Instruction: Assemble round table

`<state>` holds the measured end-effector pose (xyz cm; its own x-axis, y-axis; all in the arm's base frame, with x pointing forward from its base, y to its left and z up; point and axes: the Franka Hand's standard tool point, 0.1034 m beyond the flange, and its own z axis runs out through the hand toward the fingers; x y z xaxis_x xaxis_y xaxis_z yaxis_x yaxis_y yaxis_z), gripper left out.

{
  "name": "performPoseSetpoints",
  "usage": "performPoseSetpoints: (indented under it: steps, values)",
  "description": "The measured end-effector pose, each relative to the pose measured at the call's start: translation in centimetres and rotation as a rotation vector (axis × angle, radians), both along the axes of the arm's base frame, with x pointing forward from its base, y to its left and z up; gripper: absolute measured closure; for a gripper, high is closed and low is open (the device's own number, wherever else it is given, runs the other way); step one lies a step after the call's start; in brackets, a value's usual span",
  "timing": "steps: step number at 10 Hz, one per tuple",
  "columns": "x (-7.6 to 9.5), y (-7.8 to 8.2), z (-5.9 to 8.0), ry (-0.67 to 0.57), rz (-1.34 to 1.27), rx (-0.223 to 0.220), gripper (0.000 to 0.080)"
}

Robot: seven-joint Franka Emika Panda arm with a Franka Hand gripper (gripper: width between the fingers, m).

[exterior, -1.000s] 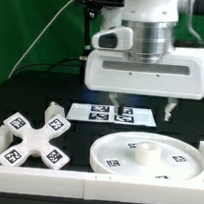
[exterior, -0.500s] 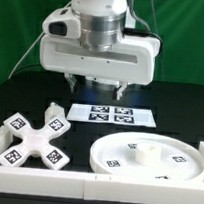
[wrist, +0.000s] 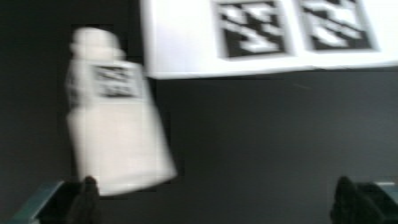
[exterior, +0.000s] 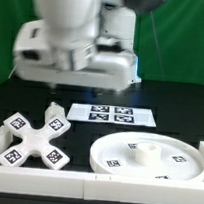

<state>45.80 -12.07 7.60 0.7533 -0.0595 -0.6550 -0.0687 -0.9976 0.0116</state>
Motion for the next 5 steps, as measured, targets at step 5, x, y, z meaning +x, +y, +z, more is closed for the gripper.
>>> performPoseSetpoints:
  steps: [5]
  values:
    - [1.09,-1.81,-1.65,0.1,0.005,-0.001,0.0151]
